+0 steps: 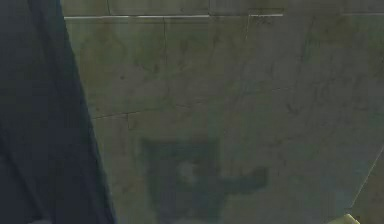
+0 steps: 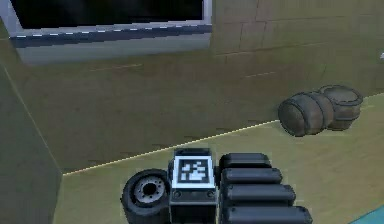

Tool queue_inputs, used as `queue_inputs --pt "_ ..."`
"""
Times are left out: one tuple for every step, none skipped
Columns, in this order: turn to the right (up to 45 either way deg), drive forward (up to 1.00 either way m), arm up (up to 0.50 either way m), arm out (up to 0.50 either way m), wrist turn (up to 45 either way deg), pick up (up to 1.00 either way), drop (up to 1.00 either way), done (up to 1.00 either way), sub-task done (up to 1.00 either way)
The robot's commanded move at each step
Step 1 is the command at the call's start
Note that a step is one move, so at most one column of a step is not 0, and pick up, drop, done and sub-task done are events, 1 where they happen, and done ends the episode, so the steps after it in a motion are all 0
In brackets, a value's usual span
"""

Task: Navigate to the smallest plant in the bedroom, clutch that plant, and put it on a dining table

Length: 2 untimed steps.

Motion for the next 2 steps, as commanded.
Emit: queue_inputs --pt "45.0 0.0 0.0 0.0 0.0 0.0 0.0 0.0 0.0" --pt "39.0 0.0 0.0 0.0 0.0 0.0 0.0 0.0 0.0"
